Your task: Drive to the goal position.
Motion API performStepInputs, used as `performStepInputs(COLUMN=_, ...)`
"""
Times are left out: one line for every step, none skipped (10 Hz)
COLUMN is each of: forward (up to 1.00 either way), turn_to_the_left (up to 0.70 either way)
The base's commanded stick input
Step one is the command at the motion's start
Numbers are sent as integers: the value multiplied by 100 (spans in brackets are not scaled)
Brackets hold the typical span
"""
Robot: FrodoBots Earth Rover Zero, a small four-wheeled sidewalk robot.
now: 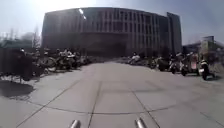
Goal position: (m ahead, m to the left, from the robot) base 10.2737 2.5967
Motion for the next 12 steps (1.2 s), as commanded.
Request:
performStepInputs(forward=100, turn_to_the_left=0)
performStepInputs(forward=100, turn_to_the_left=0)
performStepInputs(forward=100, turn_to_the_left=0)
performStepInputs(forward=100, turn_to_the_left=0)
performStepInputs(forward=100, turn_to_the_left=0)
performStepInputs(forward=100, turn_to_the_left=0)
performStepInputs(forward=100, turn_to_the_left=0)
performStepInputs(forward=100, turn_to_the_left=0)
performStepInputs(forward=100, turn_to_the_left=0)
performStepInputs(forward=100, turn_to_the_left=0)
performStepInputs(forward=100, turn_to_the_left=0)
performStepInputs(forward=100, turn_to_the_left=0)
